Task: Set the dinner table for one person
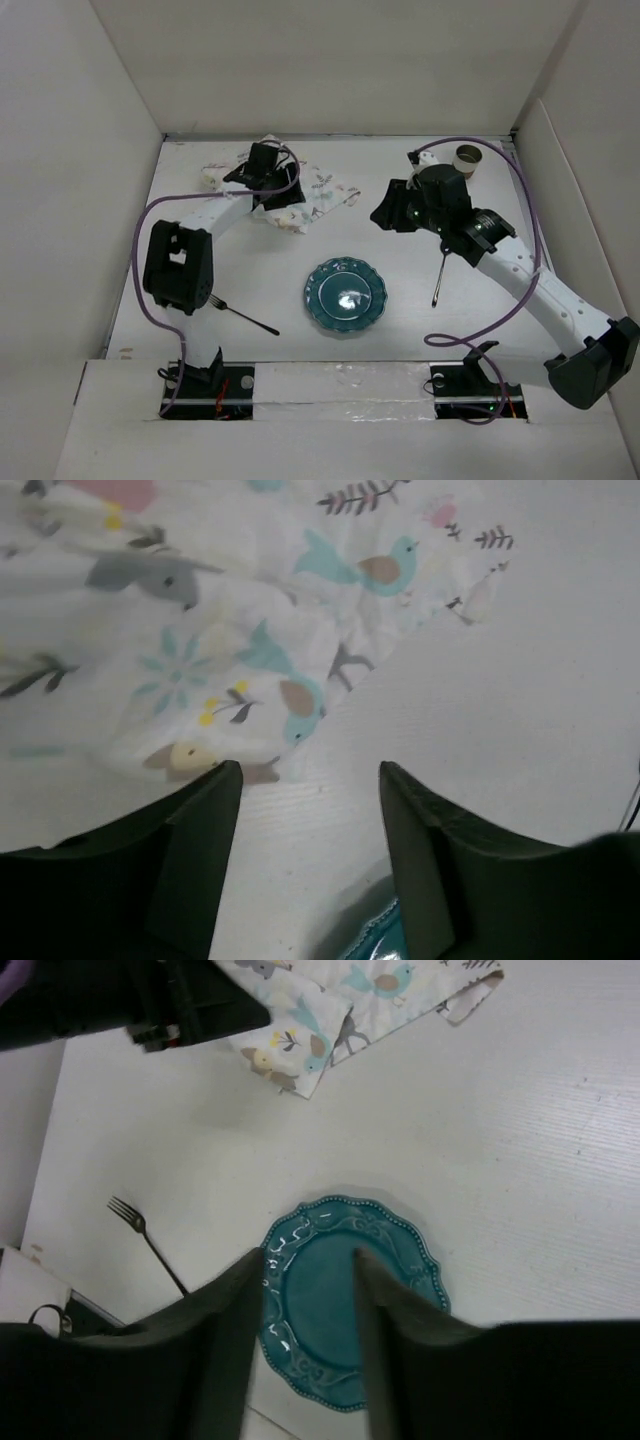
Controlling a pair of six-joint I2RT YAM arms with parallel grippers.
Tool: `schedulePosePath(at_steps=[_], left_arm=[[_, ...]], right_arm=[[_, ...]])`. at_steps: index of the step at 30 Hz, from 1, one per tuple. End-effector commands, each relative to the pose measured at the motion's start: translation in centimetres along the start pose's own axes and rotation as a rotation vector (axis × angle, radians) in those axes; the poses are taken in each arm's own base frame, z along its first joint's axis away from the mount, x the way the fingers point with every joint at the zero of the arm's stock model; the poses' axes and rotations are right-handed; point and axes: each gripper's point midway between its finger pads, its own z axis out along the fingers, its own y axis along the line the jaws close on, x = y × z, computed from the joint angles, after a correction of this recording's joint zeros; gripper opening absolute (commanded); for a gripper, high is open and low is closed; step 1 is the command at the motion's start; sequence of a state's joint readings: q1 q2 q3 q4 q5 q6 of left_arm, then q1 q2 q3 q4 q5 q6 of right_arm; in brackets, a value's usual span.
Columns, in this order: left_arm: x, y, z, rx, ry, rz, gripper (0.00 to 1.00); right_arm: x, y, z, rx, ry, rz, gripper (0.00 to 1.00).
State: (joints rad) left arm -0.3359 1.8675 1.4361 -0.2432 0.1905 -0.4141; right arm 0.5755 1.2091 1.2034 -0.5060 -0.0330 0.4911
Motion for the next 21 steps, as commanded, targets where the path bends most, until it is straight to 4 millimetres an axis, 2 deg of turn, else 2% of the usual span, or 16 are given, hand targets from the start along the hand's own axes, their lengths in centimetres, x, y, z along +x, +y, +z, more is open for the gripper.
schedulePosePath(at_steps=[1, 2, 3, 4, 6, 7, 8, 9, 11, 12, 15, 16, 17, 19, 20, 21], left_arm=[[-2.2, 1.1, -5.2, -0.059, -0.178, -0.059, 0.51], [-0.7, 2.4, -5.0, -0.096, -0.17, -0.081, 0.41], [-0.8, 2.6, -5.4, -0.103, -0.189, -0.092, 0.16], [-0.5, 2.9, -5.3, -0.119, -0.179, -0.083, 0.08], [-0.6, 2.2, -4.6, -0.141, -0.166, -0.04, 0.04], [0.8, 0.5, -4.2, -0.138, -0.123, 0.029, 0.05], [0.2, -0.1, -4.3, -0.177, -0.144, 0.064, 0.07], [1.2, -0.1, -3.5, -0.212, -0.118, 0.091, 0.13], [3.0, 0.2, -2.9, -0.251, -0.077, 0.078, 0.18], [3.7, 0.4, -2.5, -0.254, -0.065, 0.059, 0.24], [4.9, -0.1, -1.2, -0.234, -0.054, 0.061, 0.32], [5.2, -0.3, -0.9, -0.246, -0.048, 0.086, 0.32], [4.5, -0.7, -0.9, -0.273, -0.073, 0.124, 0.33], [5.9, -1.4, 0.3, -0.298, -0.035, 0.185, 0.35], [5.2, -1.3, 0.6, -0.318, -0.049, 0.191, 0.35], [5.9, -1.3, 1.3, -0.329, -0.031, 0.211, 0.35]], right_arm=[[-0.5, -1.3, 1.1, 0.057, -0.021, 0.036, 0.38], [-0.1, -1.5, 1.3, 0.062, -0.01, 0.044, 0.13], [0.1, -1.6, 1.4, 0.065, -0.005, 0.045, 0.02], [0.5, -1.8, 1.6, 0.065, 0.001, 0.046, 0.0], [1.1, -1.5, 1.8, 0.04, 0.014, 0.048, 0.0], [1.2, -1.5, 1.8, 0.036, 0.013, 0.051, 0.0], [1.5, -1.6, 1.9, 0.038, 0.018, 0.057, 0.0], [1.6, -1.7, 1.8, 0.038, 0.021, 0.059, 0.0], [2.0, -2.0, 1.7, 0.049, 0.026, 0.065, 0.04], [2.1, -2.2, 1.7, 0.057, 0.025, 0.063, 0.05], [2.2, -2.6, 1.3, 0.06, 0.016, 0.068, 0.12], [2.4, -2.7, 1.2, 0.06, 0.018, 0.068, 0.13], [2.4, -2.7, 1.1, 0.059, 0.017, 0.069, 0.15], [2.7, -2.8, 1.0, 0.059, 0.02, 0.073, 0.18], [2.9, -2.9, 1.0, 0.06, 0.024, 0.074, 0.21], [3.1, -2.9, 1.0, 0.057, 0.03, 0.078, 0.21]])
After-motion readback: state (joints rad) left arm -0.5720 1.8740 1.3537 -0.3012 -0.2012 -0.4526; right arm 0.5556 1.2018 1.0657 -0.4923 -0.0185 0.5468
